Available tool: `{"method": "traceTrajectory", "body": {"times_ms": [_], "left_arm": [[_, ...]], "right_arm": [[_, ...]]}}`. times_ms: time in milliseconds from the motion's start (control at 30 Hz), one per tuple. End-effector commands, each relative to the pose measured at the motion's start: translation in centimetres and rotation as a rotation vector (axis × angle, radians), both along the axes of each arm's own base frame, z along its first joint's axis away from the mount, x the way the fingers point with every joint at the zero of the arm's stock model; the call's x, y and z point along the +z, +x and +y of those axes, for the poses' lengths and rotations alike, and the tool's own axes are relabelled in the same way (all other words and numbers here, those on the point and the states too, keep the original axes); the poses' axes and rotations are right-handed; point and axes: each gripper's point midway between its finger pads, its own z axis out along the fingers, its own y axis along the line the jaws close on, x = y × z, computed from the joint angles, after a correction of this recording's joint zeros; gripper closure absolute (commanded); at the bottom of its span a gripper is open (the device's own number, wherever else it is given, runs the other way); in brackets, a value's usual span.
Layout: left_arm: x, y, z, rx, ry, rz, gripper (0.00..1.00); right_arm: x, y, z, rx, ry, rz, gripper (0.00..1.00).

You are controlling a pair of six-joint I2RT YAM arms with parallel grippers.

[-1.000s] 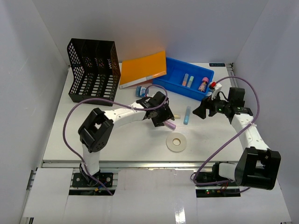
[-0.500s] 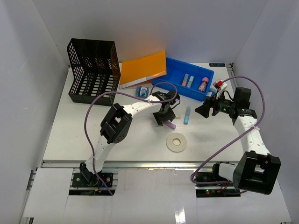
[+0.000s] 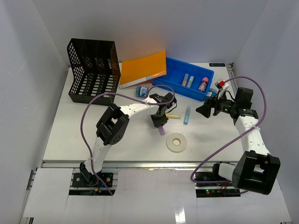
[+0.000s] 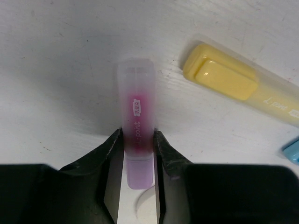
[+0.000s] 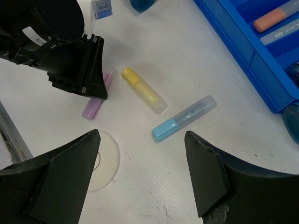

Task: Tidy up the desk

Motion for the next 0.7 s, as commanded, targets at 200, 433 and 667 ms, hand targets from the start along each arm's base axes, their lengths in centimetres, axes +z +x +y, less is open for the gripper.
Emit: {"method": "traceTrajectory", "body": {"times_ms": [200, 433, 667], "left_arm": [[6.3, -0.5, -1.1, -0.334, -0.126, -0.244, 0.95], [13.1, -2.5, -5.8, -0.712, -0.493, -0.532, 1.00], [15.6, -2.8, -9.8, -0.818, -0.704, -0.648, 1.00]], "right_arm": [[0.5, -1.3, 1.6, 0.106, 0.128, 0.059, 0.22], [0.4, -2.3, 3.1, 0.173, 0.294, 0.191, 0.23], [0.2, -2.1, 4.3, 0.066, 0.393, 0.239, 0.13]]}}
